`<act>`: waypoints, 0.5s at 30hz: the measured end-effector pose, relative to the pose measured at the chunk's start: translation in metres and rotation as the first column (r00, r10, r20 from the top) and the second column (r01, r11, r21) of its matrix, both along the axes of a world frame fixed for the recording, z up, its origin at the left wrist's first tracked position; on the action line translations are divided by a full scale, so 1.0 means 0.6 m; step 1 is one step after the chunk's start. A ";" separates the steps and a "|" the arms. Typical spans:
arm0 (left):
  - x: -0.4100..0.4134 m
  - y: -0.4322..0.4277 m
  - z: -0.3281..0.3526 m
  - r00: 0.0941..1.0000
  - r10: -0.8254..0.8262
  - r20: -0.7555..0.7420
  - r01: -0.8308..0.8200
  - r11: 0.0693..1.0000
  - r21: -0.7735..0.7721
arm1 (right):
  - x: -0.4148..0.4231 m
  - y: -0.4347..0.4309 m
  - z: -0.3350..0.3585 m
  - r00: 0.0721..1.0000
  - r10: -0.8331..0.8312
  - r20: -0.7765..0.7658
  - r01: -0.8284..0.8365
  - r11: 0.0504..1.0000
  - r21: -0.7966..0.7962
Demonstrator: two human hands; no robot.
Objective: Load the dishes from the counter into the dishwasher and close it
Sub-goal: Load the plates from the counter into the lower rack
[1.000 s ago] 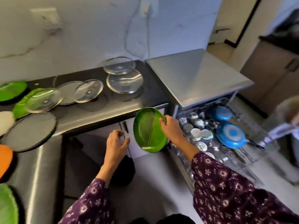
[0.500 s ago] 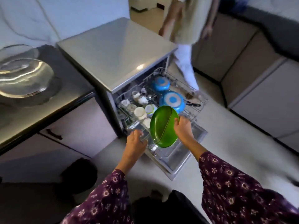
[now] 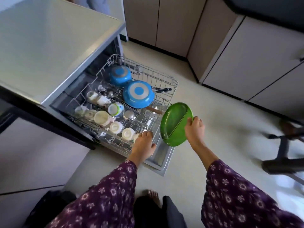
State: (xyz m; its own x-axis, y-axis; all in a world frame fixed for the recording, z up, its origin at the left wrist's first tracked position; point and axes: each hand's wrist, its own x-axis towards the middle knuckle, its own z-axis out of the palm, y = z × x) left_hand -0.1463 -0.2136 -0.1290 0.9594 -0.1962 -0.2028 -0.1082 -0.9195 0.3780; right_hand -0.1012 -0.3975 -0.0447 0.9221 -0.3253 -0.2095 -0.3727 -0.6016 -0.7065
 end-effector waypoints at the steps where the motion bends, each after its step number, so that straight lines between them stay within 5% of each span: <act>1: 0.008 -0.004 -0.018 1.000 -0.027 -0.014 0.027 0.999 0.028 | 0.001 -0.007 -0.014 1.000 -0.024 0.002 0.024 1.000 -0.004; 15: 0.087 -0.025 -0.145 0.997 0.059 -0.050 -0.052 0.991 0.125 | -0.003 -0.036 -0.174 0.997 -0.070 -0.011 0.069 0.996 -0.056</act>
State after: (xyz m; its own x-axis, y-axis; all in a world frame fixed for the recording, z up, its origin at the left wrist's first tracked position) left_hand -0.0940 -0.2286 -0.2159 0.9553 -0.1130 -0.2733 -0.0382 -0.9636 0.2646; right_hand -0.1028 -0.4191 -0.1489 0.8942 -0.4001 -0.2006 -0.4237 -0.6123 -0.6675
